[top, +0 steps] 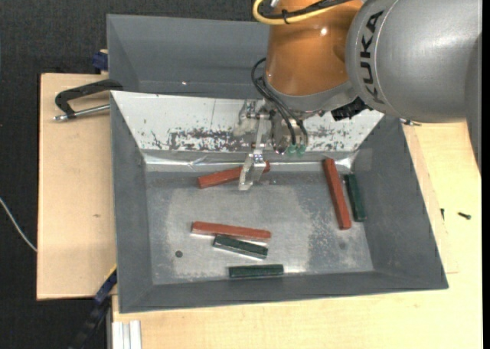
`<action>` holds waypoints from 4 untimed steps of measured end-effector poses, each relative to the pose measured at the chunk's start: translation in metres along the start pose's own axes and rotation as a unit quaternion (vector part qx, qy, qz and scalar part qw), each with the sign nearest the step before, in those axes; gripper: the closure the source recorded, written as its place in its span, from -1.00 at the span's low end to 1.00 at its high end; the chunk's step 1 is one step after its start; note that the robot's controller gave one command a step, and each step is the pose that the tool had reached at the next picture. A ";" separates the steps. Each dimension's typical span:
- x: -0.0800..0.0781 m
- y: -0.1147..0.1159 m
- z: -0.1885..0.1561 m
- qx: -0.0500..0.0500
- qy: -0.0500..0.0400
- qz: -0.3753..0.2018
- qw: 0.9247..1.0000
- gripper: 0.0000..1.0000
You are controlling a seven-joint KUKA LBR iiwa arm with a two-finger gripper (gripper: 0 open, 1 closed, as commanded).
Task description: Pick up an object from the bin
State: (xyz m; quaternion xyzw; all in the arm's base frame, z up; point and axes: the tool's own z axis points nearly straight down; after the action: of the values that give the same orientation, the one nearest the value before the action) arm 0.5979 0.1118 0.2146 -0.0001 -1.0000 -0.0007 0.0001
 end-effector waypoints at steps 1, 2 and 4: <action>0.024 -0.010 0.040 -0.001 -0.005 0.013 1.000 -1.00; 0.064 0.002 0.080 0.000 0.000 0.050 0.999 -1.00; 0.064 0.000 0.127 0.000 0.000 0.010 1.000 -1.00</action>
Offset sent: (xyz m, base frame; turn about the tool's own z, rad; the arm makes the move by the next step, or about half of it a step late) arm -0.0679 0.0055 -0.0832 0.1015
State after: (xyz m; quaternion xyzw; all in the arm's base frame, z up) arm 0.5338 0.1122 0.0873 -0.0103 -0.9999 -0.0004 -0.0001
